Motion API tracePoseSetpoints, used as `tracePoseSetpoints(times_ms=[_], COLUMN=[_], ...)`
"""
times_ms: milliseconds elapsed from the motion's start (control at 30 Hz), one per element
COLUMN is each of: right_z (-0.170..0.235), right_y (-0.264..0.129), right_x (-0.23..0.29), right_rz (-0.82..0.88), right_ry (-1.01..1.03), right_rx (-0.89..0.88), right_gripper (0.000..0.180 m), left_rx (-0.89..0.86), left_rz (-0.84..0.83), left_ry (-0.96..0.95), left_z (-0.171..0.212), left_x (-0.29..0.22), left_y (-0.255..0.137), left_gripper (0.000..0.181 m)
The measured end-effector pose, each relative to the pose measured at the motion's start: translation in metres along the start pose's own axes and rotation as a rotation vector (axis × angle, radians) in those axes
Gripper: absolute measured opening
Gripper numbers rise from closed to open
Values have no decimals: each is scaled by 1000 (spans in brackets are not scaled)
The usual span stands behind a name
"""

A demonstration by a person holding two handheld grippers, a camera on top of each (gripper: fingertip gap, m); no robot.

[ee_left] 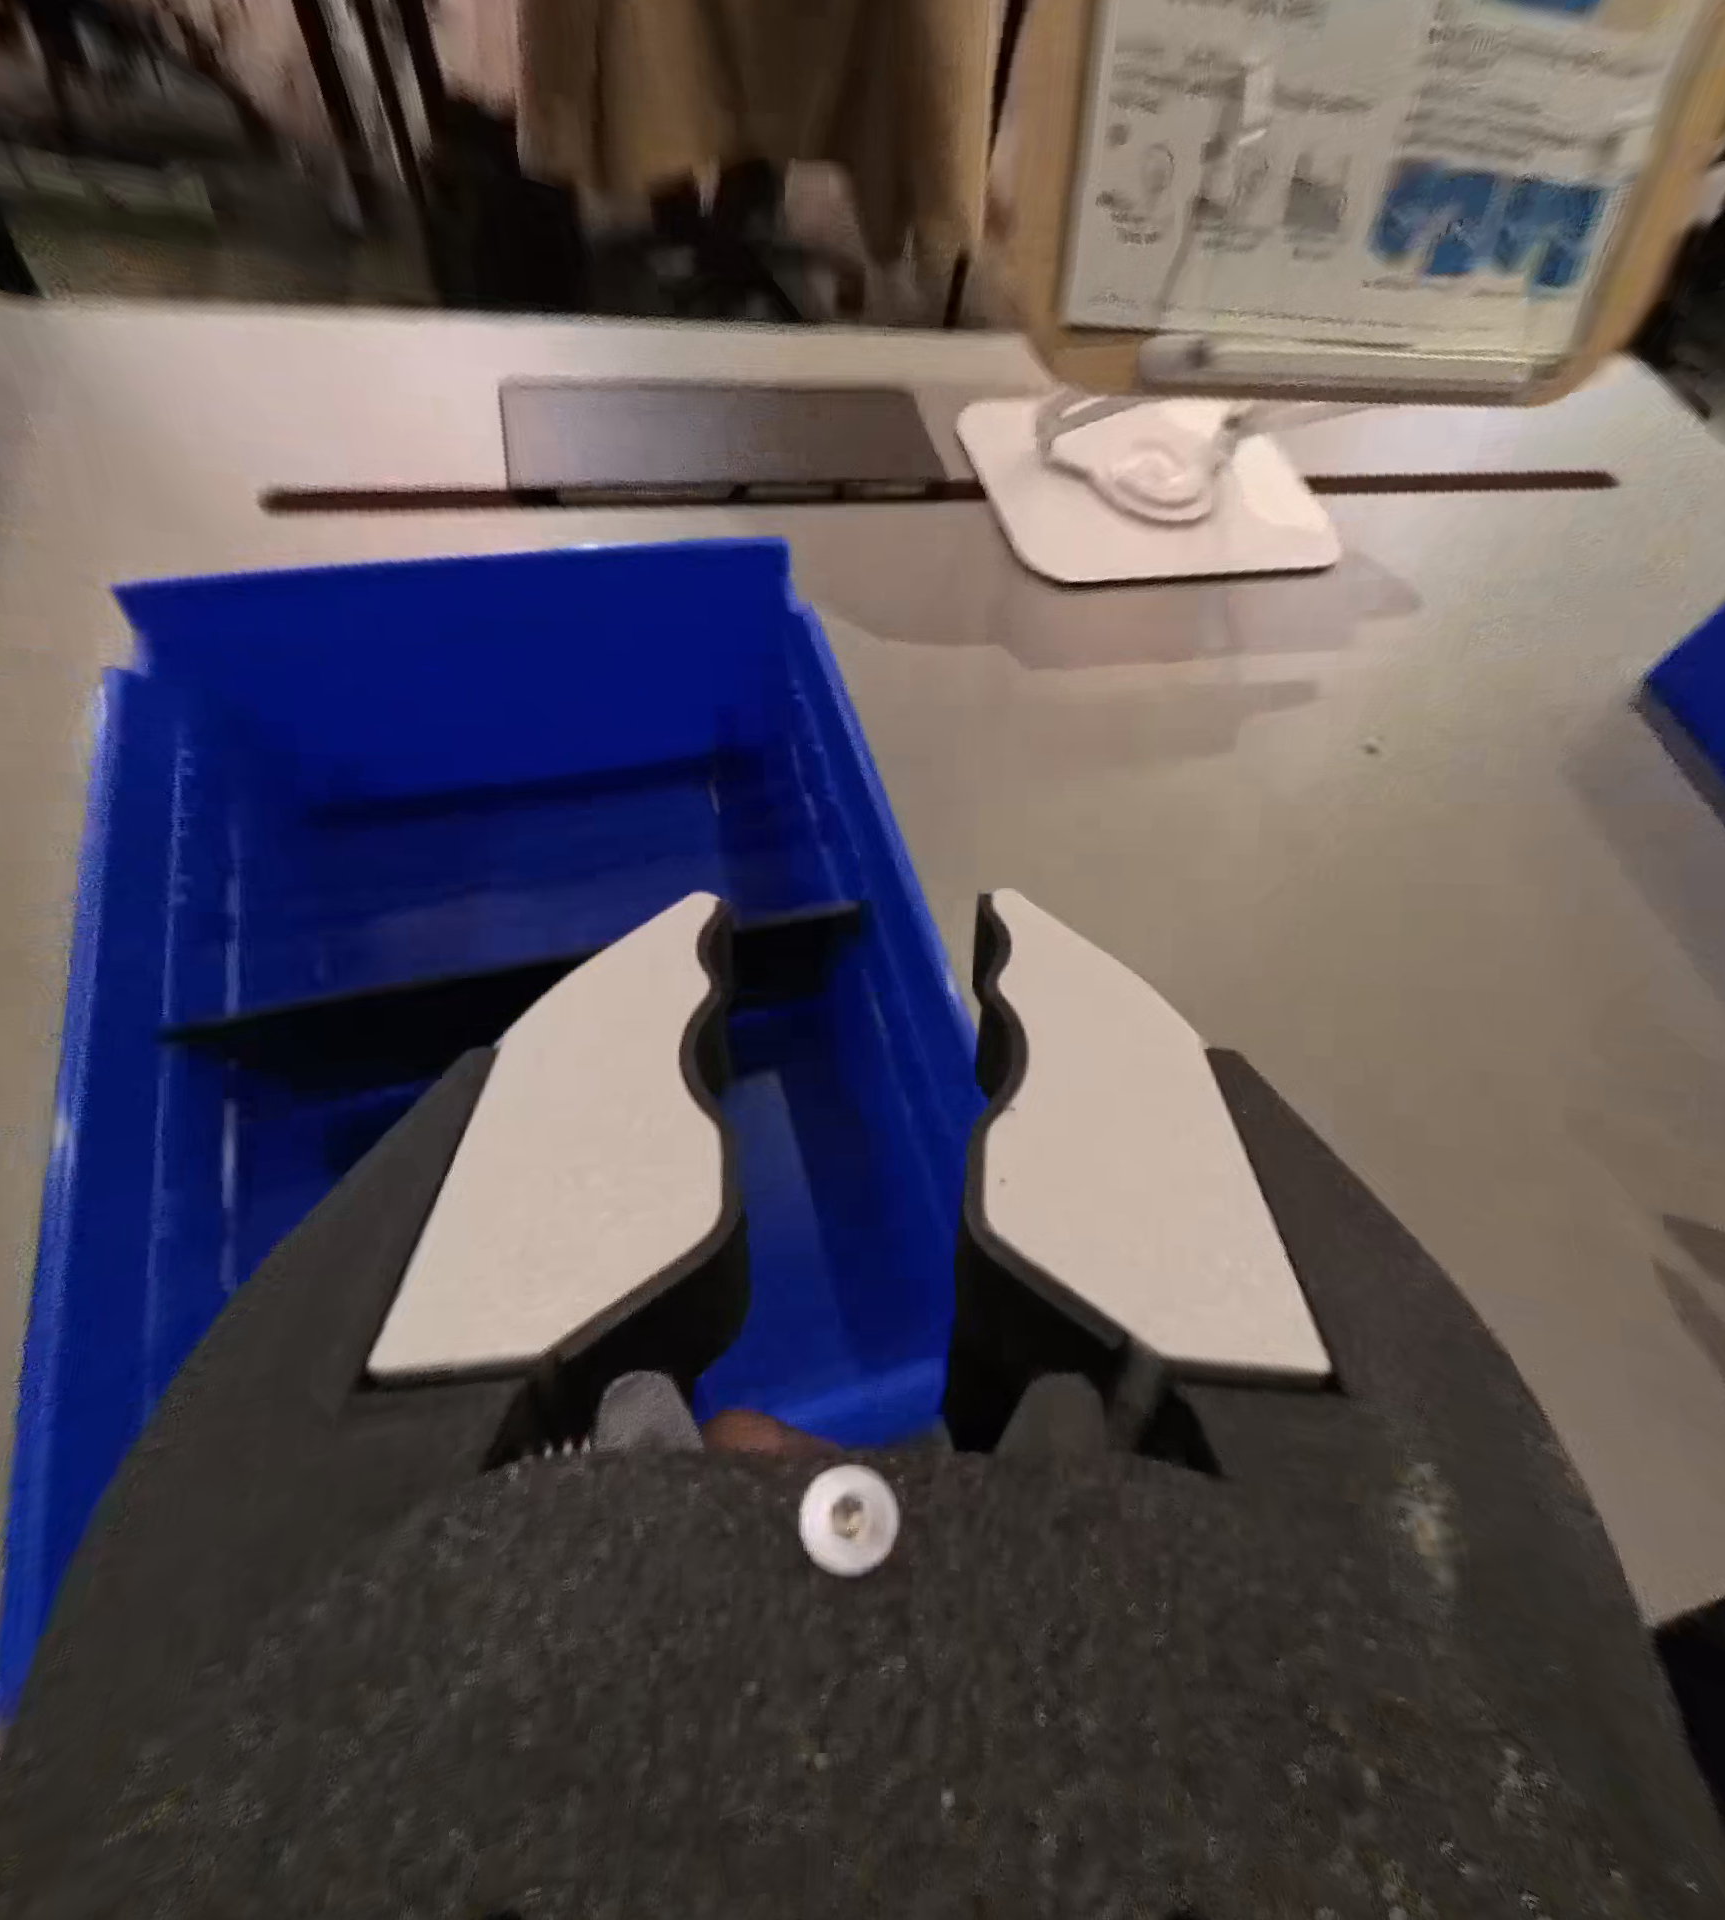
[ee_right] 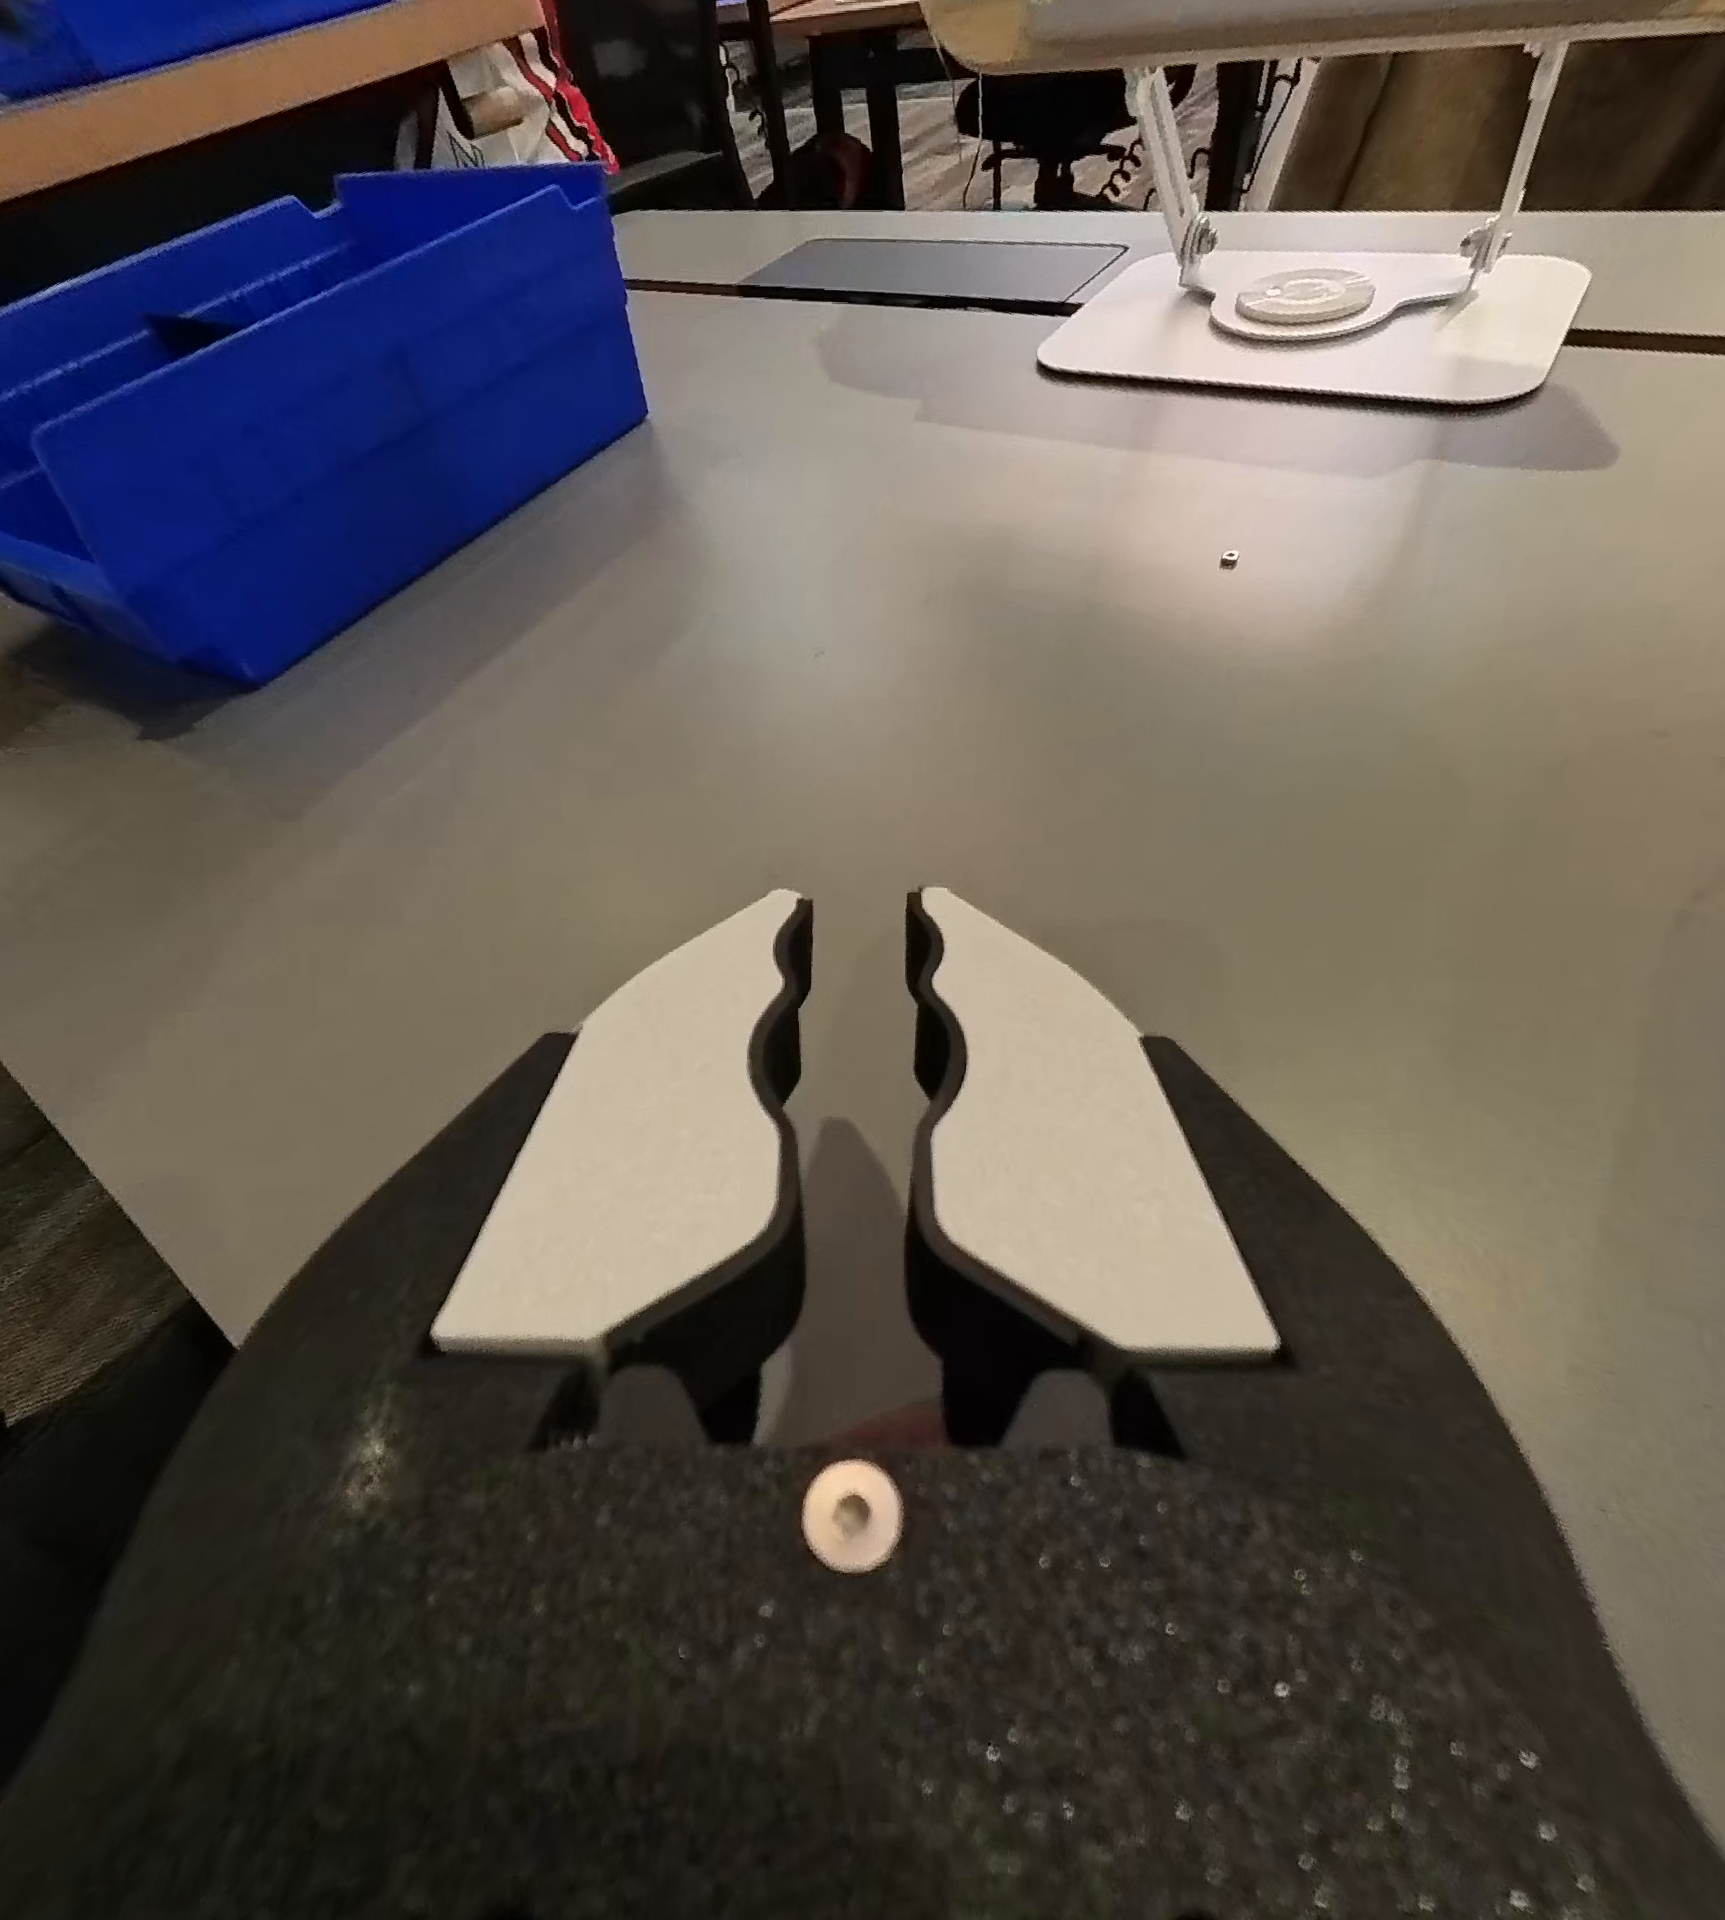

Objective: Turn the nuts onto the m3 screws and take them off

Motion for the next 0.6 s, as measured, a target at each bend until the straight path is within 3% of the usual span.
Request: tracePoseSetpoints(times_ms=[133, 233, 400, 600], right_z=[-1, -1, -2, -2], right_y=[-1, -1, -2, -2], right_x=[1, 1, 3, 5], right_rz=[8, 9, -5, -20], right_ry=[-19, -28, -23, -25], right_rx=[-8, -9, -16, -18], right_gripper=[17, 17, 17, 17], left_rx=[257, 442, 607, 647], left_rz=[-146, -164, -133, -168], left_ry=[-8, 24, 17, -61], left_z=[4, 29, 47, 52], left_x=[55, 66, 57, 66], left_y=[91, 132, 165, 179], left_gripper=[43, 41, 49, 46])
Point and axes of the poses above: each gripper's, where its closed fingertips meet, y out along the fingers, z out of its underside, x = y × z across the jaws, the point moved 1 cm from there along -y, back along the fingers, and after that the axes turned 13 degrees about -x, right-handed, at the moved point
